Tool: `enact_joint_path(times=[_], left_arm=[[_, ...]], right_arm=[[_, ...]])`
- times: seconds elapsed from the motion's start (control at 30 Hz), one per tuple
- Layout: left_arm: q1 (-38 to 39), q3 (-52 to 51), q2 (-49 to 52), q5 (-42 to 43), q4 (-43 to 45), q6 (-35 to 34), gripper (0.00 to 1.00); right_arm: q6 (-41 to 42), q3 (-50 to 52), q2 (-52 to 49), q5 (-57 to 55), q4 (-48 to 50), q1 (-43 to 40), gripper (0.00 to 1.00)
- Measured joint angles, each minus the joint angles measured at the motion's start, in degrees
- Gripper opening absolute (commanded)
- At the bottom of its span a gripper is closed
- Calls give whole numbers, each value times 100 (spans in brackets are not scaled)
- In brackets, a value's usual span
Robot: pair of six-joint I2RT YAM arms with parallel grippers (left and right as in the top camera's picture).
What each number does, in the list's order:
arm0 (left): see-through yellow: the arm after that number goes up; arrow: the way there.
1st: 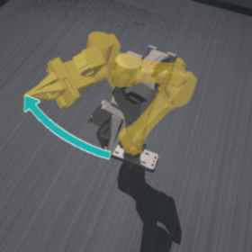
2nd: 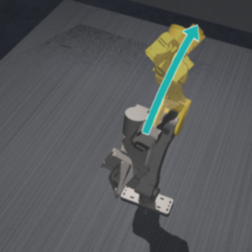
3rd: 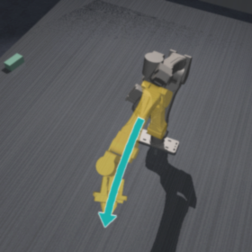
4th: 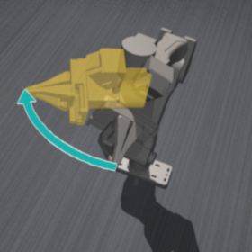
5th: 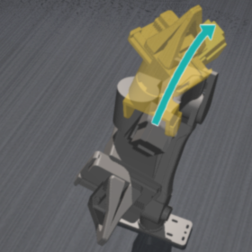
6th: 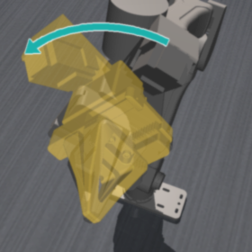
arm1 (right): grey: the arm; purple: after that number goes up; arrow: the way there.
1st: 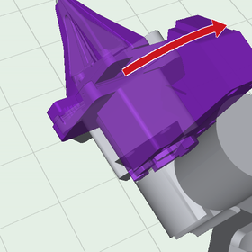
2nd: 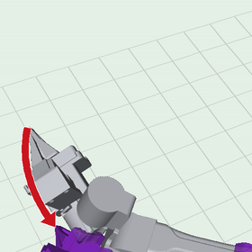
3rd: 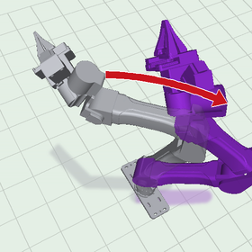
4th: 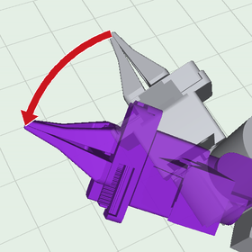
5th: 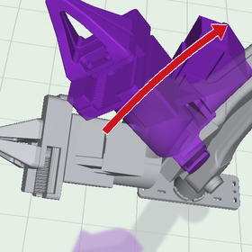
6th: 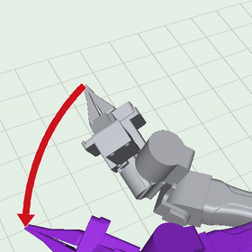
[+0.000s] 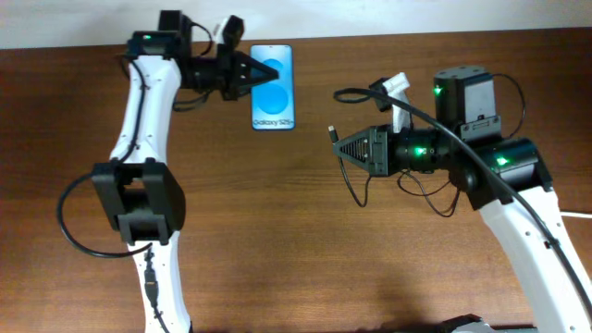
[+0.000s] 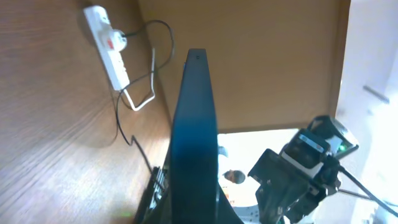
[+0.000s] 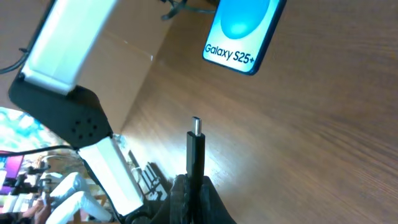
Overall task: Plug charger to phone and switch on socket
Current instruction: 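Lift the plug upward beneath the phone held upright by the left gripper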
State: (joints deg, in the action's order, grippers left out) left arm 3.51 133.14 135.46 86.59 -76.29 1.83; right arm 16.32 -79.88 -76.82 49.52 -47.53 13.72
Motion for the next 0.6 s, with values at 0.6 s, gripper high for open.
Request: enact_joint_path(times=[0.6], left_arm=[[160, -7, 0, 39, 2387, -2350, 0]], right_arm=[[2105, 1220, -774, -756, 3010, 1298, 4]])
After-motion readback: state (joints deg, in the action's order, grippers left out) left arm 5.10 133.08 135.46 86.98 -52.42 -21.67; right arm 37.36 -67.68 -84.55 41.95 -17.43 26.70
